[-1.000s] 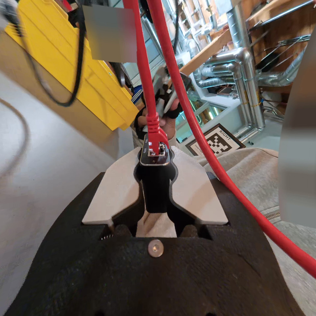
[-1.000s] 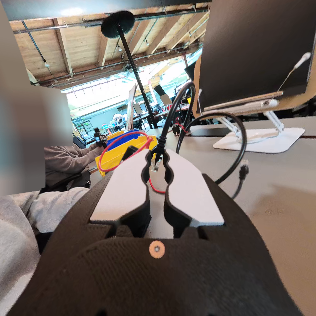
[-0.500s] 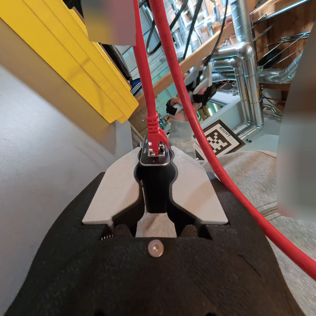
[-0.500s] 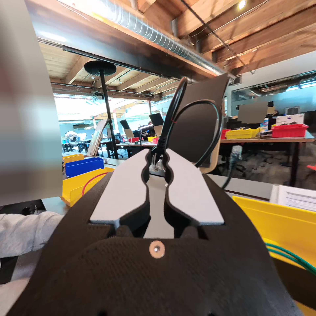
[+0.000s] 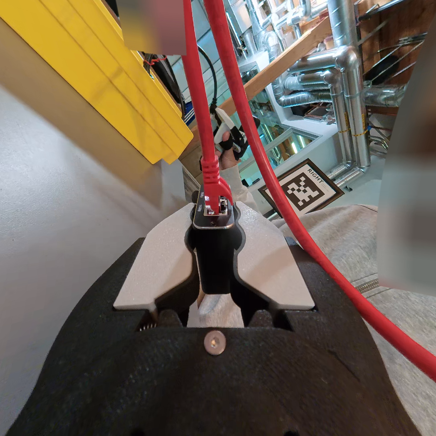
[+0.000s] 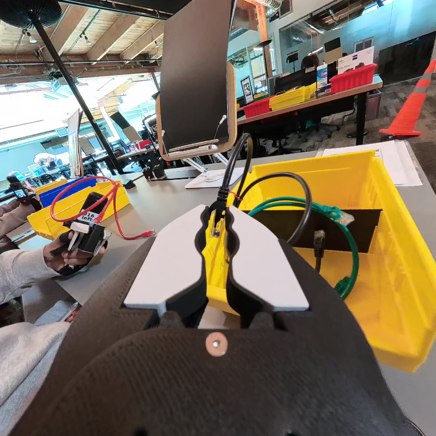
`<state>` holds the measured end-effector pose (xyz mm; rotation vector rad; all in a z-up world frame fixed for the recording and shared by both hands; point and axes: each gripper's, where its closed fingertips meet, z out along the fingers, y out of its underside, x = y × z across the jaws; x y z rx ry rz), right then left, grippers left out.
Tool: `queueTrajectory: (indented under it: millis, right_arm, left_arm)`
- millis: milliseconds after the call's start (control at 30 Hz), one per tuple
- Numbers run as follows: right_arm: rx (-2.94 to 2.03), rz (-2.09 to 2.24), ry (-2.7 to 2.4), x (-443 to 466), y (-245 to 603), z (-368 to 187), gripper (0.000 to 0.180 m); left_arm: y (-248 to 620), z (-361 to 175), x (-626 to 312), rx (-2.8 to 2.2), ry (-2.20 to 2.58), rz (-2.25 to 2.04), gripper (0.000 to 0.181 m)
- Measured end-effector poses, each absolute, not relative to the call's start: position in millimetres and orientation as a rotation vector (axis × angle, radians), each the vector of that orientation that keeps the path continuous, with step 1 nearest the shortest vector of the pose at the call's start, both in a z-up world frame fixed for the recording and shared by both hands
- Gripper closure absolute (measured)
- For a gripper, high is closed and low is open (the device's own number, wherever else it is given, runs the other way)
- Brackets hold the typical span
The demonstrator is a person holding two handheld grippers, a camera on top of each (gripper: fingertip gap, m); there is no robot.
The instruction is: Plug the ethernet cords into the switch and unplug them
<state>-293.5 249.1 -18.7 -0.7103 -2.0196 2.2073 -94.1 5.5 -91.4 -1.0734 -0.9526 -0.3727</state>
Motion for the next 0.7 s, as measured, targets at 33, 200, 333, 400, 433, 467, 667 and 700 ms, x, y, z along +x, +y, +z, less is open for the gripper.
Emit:
queueTrajectory:
  millis: [33, 200, 333, 400, 433, 467, 667, 700]
  right_arm:
    - [-0.711, 2.193, -2.032, -293.9, 248.5, -20.2, 0.166]
    - [-0.839, 2.029, -2.137, -305.7, 246.7, -50.2, 0.166]
    - [-0.977, 2.02, -2.1, -317.3, 259.0, -57.7, 0.166]
    - [-0.995, 2.028, -2.081, -319.1, 264.4, -55.8, 0.166]
    - [-0.994, 2.041, -2.072, -319.0, 266.1, -53.7, 0.166]
    - [-0.999, 2.049, -2.061, -319.4, 267.9, -52.2, 0.166]
    - [-1.1, 1.819, -2.177, -329.0, 273.4, -86.5, 0.166]
    - [-1.1, 1.773, -2.175, -331.6, 274.8, -90.1, 0.164]
  left_arm:
    - [5.1, -91.4, -93.8, -1.072, -0.951, -0.375, 0.153]
    - [4.2, -90.7, -92.7, -1.057, -0.945, -0.398, 0.153]
    - [5.0, -88.9, -91.8, -1.06, -0.937, -0.4, 0.153]
    - [5.1, -89.3, -92.0, -1.057, -0.937, -0.405, 0.153]
    - [5.1, -89.9, -92.2, -1.055, -0.939, -0.408, 0.154]
    - [5.2, -90.4, -92.4, -1.054, -0.94, -0.41, 0.153]
    - [6.5, -91.1, -92.4, -1.055, -0.942, -0.414, 0.153]
    - [6.7, -91.2, -92.3, -1.056, -0.942, -0.414, 0.153]
